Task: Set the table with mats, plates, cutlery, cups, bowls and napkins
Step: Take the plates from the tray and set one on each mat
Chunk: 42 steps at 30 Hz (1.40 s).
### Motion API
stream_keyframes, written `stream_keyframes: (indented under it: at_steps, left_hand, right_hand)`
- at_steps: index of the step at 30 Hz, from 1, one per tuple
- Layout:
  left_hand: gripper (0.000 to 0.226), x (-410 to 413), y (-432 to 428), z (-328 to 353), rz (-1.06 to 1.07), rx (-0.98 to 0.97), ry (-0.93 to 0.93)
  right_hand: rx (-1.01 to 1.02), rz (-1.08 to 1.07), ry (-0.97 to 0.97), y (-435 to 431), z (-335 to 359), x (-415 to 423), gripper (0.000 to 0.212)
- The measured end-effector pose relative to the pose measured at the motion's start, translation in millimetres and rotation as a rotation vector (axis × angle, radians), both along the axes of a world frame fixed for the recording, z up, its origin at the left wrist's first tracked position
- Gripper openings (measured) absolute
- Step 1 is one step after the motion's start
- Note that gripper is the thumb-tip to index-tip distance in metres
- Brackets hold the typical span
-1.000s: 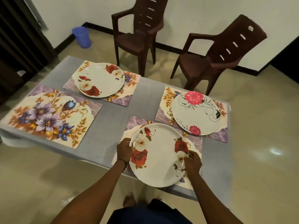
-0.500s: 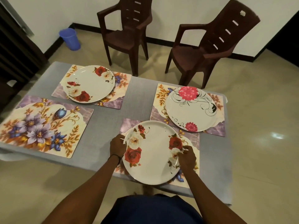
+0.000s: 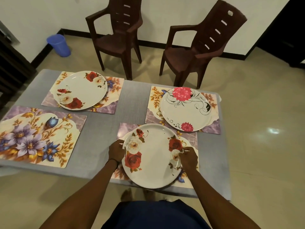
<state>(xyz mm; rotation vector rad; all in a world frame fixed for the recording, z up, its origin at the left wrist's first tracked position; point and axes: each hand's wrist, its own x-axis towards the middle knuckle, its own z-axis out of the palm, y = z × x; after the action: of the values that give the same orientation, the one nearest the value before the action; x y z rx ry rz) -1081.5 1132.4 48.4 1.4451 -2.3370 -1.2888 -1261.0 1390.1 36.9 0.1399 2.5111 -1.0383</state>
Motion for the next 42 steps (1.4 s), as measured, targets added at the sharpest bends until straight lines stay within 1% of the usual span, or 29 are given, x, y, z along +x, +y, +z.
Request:
stream_keyframes:
  at_steps: [4, 9, 11, 14, 19, 29, 37, 42]
  left_hand:
    - [0.025, 2.2, -0.9, -7.0, -0.005, 0.036, -0.043]
    - [0.018, 5.3, -8.8, -15.0, -0.075, 0.035, -0.12]
    - [0.014, 6.4, -9.5, -16.1, -0.094, 0.023, -0.125]
    - [0.008, 7.4, -10.8, -18.4, -0.085, 0.0, -0.118]
    - [0.011, 8.9, -13.2, -19.3, -0.093, -0.007, -0.101]
    - [0.014, 12.3, -17.4, -19.6, -0.09, -0.003, -0.038]
    - [0.013, 14.4, -16.7, -23.3, -0.073, -0.023, -0.018]
    - [0.014, 14.3, -14.0, -22.7, -0.059, -0.022, -0.008]
  right_hand:
    - [0.029, -0.027, -0.085, 2.8, 1.7, -2.7, 0.035]
    - [0.095, 0.03, -0.171, -3.5, 0.7, -1.1, 0.042]
    - [0.112, 0.02, -0.155, -4.7, -0.9, 0.7, 0.044]
    - [0.116, 0.023, -0.115, -7.5, -2.6, 3.3, 0.039]
    - [0.136, 0.038, -0.102, -10.0, -1.0, 3.7, 0.039]
    - [0.041, 0.057, -0.047, -12.3, 9.7, 12.2, 0.04]
    - [0.029, 0.055, -0.062, -13.7, 14.2, 14.7, 0.043]
    - [0.048, 0.046, -0.149, -14.8, 11.2, 14.7, 0.05]
